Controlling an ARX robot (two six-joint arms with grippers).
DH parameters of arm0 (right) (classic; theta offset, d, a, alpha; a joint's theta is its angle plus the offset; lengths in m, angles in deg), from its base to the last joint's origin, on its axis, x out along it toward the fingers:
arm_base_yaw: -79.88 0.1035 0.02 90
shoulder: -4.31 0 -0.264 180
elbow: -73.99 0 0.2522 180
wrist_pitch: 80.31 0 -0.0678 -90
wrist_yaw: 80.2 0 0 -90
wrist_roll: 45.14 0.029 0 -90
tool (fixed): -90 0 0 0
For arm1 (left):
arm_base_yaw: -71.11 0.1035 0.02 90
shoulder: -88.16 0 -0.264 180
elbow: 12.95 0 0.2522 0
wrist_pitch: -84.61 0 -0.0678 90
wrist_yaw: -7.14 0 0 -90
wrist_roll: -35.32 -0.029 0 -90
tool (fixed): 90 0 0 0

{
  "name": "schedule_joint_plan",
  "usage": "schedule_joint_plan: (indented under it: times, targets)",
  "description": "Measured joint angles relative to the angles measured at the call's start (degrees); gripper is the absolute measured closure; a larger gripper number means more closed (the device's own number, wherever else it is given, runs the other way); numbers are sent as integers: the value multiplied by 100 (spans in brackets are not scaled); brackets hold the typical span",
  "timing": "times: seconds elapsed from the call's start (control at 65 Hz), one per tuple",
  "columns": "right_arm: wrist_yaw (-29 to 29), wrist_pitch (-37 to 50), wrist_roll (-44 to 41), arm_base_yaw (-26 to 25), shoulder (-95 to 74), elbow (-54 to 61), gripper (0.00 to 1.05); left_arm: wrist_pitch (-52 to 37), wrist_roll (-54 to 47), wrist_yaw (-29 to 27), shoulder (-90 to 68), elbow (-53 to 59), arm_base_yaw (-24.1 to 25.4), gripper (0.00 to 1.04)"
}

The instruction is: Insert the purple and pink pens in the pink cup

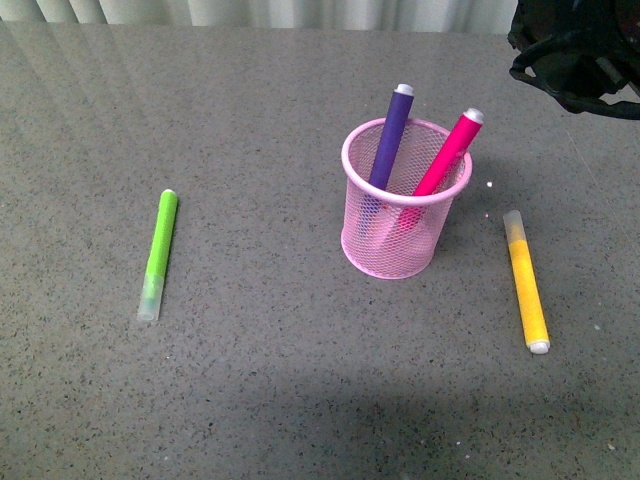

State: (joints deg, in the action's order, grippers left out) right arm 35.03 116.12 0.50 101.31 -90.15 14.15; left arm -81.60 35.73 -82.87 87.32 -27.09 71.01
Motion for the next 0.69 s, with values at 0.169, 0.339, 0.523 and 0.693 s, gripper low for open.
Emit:
schedule_joint_plan:
  times: [0.169,0.339,0.523,0.693]
  targets:
    - [-66,55,-81,0,2,0,10,0,0,0,0,0,0,8]
    - [-168,-116,-562,-195,151,0,7,0,-2,0,0,0,0,8]
    - [-828,-651,-1733,-857,772,46,7,0,-2,2,0,0,0,8]
    - [-1086,-1145,-2103,-1773,1749,745,7,0,-2,0,0,0,0,8]
